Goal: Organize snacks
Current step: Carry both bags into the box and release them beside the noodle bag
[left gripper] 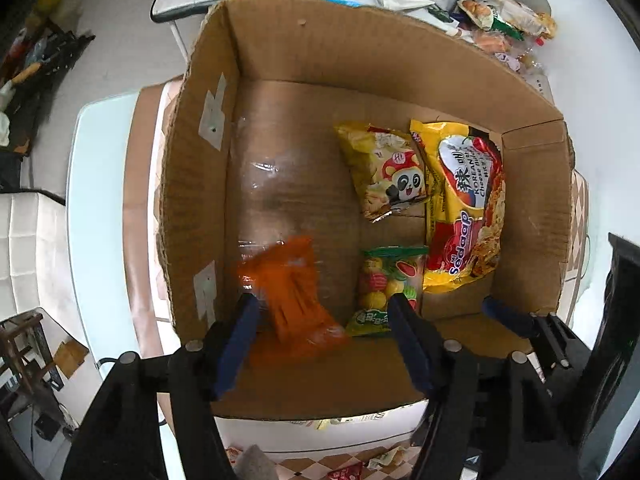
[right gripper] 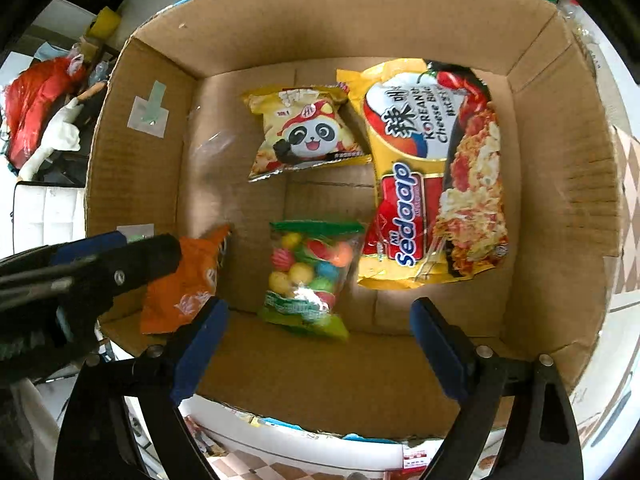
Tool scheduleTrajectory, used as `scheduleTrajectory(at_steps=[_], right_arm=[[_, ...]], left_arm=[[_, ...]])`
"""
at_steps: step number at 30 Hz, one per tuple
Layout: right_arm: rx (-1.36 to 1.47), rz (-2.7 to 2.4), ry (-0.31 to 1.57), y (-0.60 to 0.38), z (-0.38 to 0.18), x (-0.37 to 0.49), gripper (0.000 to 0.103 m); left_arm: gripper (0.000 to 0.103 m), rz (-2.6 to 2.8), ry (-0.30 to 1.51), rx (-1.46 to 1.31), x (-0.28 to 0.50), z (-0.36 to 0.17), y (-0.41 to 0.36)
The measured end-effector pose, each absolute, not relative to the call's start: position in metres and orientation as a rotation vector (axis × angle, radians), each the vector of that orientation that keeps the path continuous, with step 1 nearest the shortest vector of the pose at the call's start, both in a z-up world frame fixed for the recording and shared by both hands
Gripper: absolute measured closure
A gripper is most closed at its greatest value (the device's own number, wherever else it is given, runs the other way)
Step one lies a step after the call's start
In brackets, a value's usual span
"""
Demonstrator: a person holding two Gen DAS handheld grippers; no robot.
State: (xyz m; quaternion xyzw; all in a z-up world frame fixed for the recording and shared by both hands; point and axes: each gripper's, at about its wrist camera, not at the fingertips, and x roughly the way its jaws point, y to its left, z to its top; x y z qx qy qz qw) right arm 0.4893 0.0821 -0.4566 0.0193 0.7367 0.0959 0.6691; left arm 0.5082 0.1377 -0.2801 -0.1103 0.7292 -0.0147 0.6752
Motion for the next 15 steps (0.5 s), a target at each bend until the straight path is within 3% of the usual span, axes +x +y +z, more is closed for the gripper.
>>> scheduleTrajectory(at_steps=[2,15], right_arm=[[0.034,0.195,1.646,0.078,-0.453,0.49,0.009],[-0.05,0.119,1.451,0.047,-0.392,0.459,0.008]], left_arm=[[0.034,-0.023,1.616,-0.223,0.506,-0.272,0.138],[0.033,0.029,1.386,-0.161,0.463,-0.216,0.124]])
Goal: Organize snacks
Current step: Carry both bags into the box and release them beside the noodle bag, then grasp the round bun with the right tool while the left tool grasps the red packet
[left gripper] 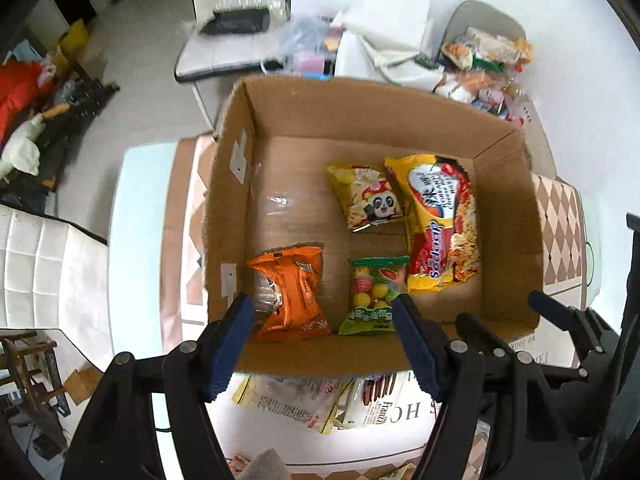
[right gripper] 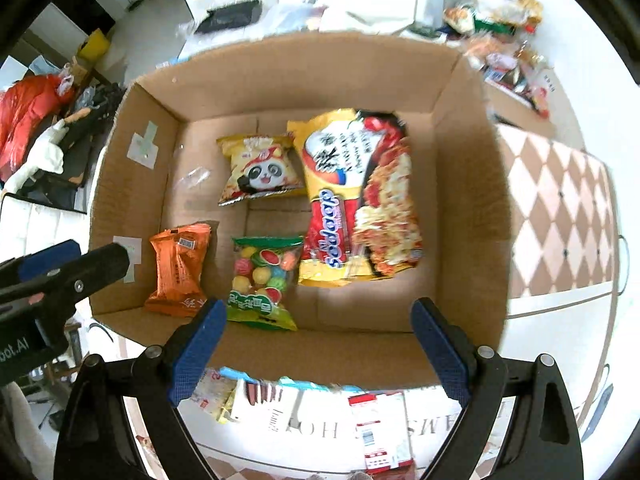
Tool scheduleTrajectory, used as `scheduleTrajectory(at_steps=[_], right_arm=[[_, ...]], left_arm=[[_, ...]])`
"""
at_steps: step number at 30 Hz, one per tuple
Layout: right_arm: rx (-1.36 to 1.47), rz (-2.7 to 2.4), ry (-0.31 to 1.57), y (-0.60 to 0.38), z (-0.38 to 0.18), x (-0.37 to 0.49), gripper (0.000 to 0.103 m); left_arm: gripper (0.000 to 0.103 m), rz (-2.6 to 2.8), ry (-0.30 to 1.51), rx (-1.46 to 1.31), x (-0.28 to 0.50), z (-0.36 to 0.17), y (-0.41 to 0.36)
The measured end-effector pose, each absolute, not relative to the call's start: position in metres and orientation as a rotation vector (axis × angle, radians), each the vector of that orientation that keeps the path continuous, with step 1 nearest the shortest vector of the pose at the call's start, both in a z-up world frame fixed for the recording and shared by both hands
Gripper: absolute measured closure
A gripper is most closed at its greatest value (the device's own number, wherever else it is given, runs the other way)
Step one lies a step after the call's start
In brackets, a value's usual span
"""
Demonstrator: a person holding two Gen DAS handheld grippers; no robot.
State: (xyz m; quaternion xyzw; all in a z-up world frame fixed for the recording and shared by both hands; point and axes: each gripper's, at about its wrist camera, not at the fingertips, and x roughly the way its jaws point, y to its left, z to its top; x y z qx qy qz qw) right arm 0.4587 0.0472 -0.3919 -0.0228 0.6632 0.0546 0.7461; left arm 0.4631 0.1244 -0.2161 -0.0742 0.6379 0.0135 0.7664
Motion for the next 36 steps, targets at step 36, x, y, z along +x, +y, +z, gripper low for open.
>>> scheduleTrajectory(at_steps=[36], right_arm=[[0.303,0.085,1.677,-0.072,-0.428,0.167,0.007]], left_arm=[[0.033,-0.089,1.619,-0.077,0.196,-0.293,0.048]])
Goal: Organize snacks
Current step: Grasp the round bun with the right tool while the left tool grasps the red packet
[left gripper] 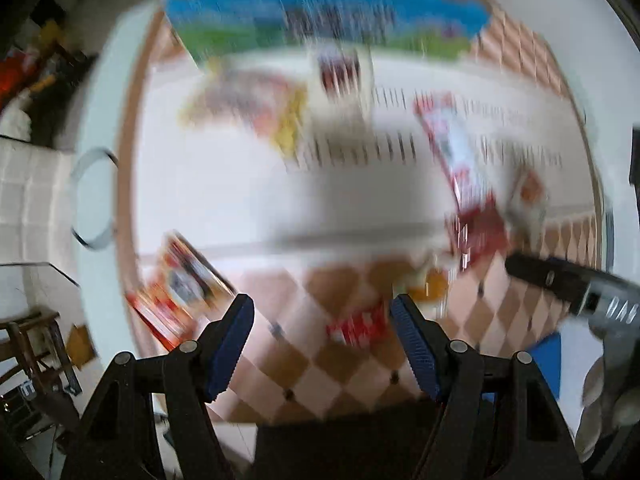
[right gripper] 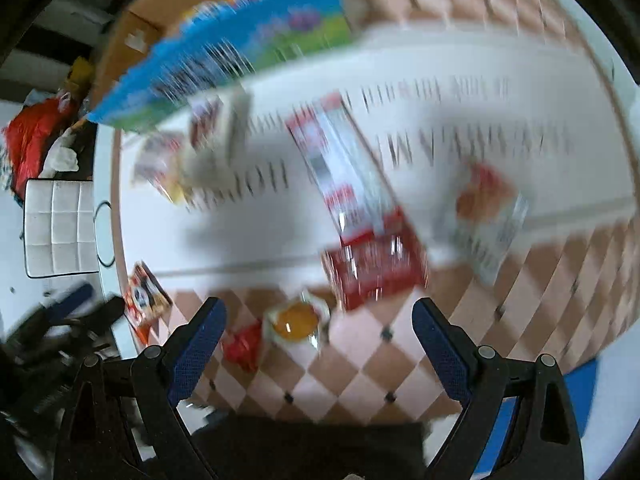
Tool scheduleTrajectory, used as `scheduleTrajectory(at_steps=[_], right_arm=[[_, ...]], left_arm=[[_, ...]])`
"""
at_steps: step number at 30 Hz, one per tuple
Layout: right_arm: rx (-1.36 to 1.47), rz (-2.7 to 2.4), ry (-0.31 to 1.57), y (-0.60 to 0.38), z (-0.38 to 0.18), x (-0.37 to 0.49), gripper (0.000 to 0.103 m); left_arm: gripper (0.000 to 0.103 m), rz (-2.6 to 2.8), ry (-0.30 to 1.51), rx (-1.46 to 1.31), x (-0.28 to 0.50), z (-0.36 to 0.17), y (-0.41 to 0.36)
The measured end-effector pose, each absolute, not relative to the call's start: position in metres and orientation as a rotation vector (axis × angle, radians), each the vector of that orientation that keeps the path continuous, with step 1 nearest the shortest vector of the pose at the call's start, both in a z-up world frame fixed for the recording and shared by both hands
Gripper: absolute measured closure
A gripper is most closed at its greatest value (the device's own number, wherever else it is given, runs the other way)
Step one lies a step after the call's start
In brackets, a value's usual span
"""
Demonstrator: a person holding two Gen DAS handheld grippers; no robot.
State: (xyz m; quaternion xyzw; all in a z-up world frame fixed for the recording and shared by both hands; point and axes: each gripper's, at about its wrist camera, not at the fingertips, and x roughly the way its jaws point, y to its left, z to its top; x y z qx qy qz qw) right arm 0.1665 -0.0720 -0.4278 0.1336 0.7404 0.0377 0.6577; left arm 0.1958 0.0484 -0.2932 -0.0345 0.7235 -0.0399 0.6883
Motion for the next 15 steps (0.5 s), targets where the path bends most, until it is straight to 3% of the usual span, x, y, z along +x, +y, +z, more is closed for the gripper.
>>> scheduleTrajectory(at_steps=[13,14,15], right_arm=[[0.433,0.073,1.763,-0.081,-0.472,0.139,0.007],[0.436,0.072,1.764,-0.081,-0.474,0.14,0.007],[0.433,0.072,1.764,-0.08,-0.475,0.141,0.007]], left_arm=[[0.034,-0.193,1.805,-0.092,0.174,-0.366,0.008],[0.035,-0.193,1.807,-0.096,0.175,-0.369,0.008],[0.046,-0.194,1.812,-0.098,0.175,-0.371,0.007]])
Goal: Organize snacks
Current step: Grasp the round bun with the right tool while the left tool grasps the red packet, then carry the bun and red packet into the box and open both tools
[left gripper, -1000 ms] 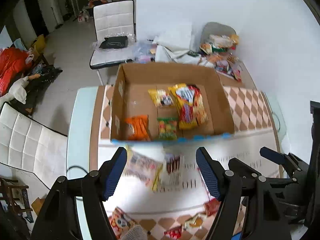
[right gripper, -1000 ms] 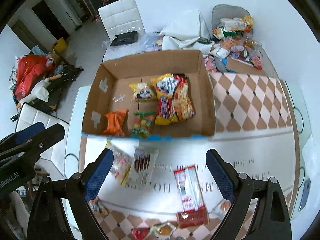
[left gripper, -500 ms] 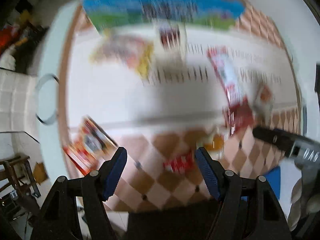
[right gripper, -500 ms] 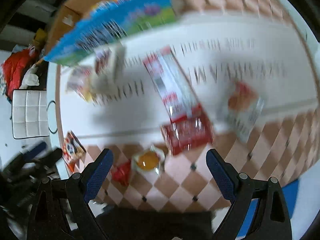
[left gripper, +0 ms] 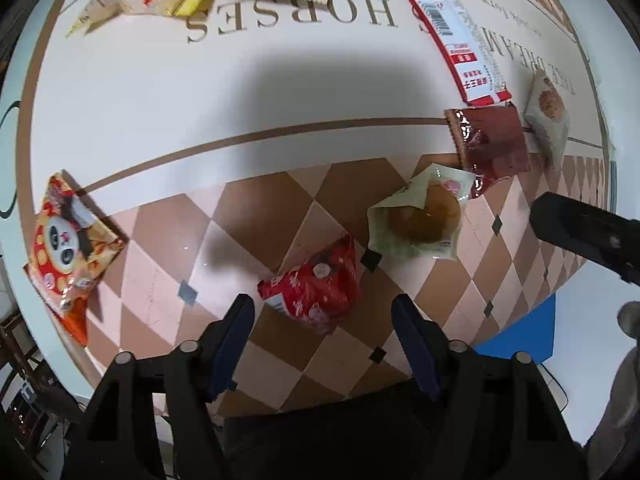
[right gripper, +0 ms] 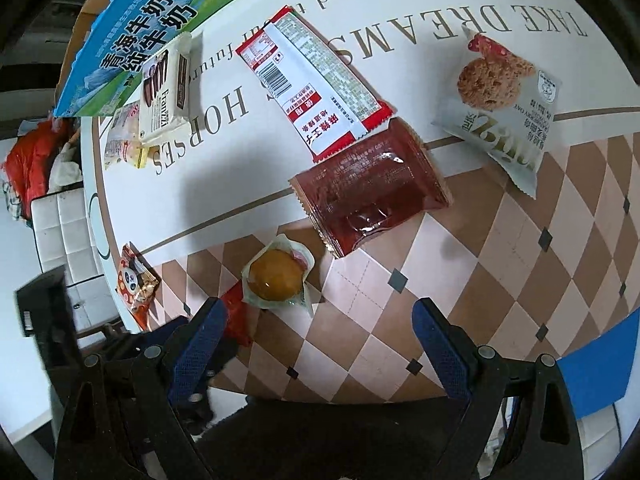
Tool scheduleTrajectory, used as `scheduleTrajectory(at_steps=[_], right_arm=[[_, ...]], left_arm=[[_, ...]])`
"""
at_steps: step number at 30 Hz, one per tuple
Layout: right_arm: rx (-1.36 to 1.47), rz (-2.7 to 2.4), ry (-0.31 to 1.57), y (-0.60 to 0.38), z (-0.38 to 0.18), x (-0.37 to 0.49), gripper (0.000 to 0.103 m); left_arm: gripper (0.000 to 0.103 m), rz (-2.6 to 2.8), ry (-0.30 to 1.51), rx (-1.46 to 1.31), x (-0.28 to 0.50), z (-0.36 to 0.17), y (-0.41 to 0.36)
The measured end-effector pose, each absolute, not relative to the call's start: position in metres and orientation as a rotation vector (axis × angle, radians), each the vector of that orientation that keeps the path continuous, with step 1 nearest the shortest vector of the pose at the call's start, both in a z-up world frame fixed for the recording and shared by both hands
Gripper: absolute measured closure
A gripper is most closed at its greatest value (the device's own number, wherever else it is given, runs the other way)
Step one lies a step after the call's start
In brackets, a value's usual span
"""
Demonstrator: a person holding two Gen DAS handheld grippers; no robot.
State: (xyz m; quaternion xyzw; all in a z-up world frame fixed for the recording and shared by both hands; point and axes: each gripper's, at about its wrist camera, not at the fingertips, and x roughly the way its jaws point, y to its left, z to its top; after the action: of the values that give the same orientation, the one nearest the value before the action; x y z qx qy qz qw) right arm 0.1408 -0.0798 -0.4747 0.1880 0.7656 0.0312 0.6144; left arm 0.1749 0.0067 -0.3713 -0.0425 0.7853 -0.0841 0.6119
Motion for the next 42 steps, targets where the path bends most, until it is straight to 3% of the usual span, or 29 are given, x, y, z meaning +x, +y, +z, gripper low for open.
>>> scheduleTrajectory(at_steps=[1,4,16,20,29,32,35,42], right_arm=[[0.431,0.074,1.765,-0.079,-0.475,0.143,0.007],[0.426,0.089,1.78,-0.072,-0.478,0.145,0.007],[0.419,0.104,1.88,-0.027,-0.519,0.15,0.007],[0.4,0.082,1.916,-0.012,-0.534,0.148,0.007],[0.307,0.02,1.947,0.014,-0.551,0.144,0.007],[0.201,-0.01,1.927,0.027,-0.548,0.139,0.017],[0.135,-0.035,1.874,0.033,-0.54,0.135,0.04],[0.173,0.001,1.855,0.035,-0.533,0.132,0.046]], left_arm=[[0.059,-0.192,1.821,-0.096,0.174,-0.375,0.006],[0.066,-0.166,1.818,-0.086,0.174,-0.379,0.006],[0.067,-0.052,1.78,-0.184,0.17,-0.379,0.049],[0.063,-0.047,1.791,-0.224,0.17,-0.384,0.051],[0.061,-0.021,1.768,-0.124,0.182,-0.392,0.046],[0.062,-0.002,1.752,-0.106,0.187,-0.393,0.049],[0.067,0.003,1.737,-0.109,0.185,-0.392,0.046],[0.07,0.013,1.716,-0.144,0.172,-0.368,0.056]])
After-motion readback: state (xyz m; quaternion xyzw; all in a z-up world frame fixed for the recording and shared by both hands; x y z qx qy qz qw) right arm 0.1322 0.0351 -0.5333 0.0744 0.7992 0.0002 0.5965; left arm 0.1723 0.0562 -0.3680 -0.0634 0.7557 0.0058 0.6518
